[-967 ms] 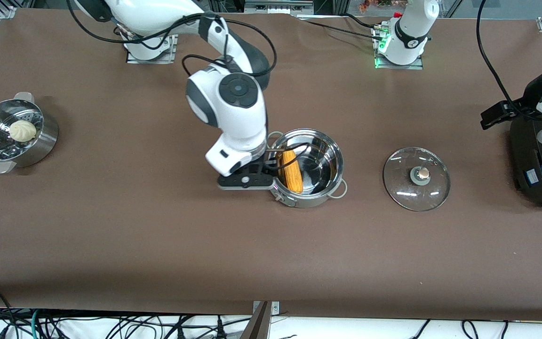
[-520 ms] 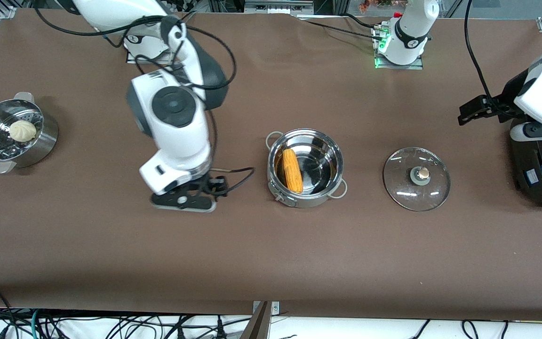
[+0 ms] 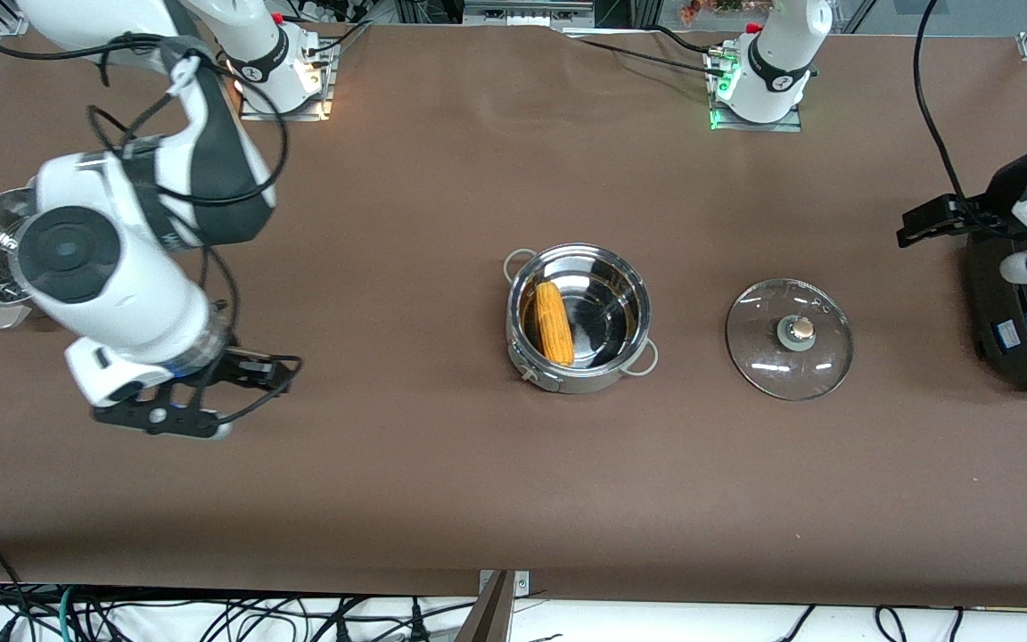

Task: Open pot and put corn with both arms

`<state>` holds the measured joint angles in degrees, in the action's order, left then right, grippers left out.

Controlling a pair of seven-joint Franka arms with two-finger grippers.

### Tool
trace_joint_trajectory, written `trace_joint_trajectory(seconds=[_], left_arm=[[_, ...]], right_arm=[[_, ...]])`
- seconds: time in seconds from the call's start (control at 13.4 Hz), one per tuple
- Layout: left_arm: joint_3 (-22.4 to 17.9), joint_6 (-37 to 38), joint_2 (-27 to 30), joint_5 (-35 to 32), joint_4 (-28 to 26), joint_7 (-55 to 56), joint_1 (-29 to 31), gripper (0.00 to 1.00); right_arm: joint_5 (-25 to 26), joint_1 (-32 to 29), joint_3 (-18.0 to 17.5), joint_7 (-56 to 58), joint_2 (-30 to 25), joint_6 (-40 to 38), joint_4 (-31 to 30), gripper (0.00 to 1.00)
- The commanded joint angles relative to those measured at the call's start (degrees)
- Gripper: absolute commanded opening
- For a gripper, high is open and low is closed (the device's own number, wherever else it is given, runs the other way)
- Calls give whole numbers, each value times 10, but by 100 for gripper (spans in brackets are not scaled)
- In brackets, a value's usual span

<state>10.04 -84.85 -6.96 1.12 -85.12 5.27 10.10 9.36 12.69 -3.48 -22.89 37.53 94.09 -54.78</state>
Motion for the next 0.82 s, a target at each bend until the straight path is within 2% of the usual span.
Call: trace_joint_trajectory(seconds=[0.0,0.15,0.3,0.45,0.59,0.74], left_arm=[[4,-23,-10,-10,7,22,-3,100],[9,-19,-10,-30,5,61,-17,100],[14,-16,-10,-30,4,58,-18,100],[17,-15,-5,-35,5,55,-17,100],[7,-9,-10,-36,-3,55,-38,100],[6,-8,-16,-35,-3,49,-35,100]], right_arm=[[-53,-60,-6,57,-43,-27,-8,100],[-63,-86,-6,60,-94,-39,-56,100],[-67,-102,-5,72,-163,-34,-141,100],[-81,-136,-1,167,-223,-21,-212,100],[-87,-137,36,181,-261,-35,-251,100],[-87,-137,58,181,-307,-44,-297,100]])
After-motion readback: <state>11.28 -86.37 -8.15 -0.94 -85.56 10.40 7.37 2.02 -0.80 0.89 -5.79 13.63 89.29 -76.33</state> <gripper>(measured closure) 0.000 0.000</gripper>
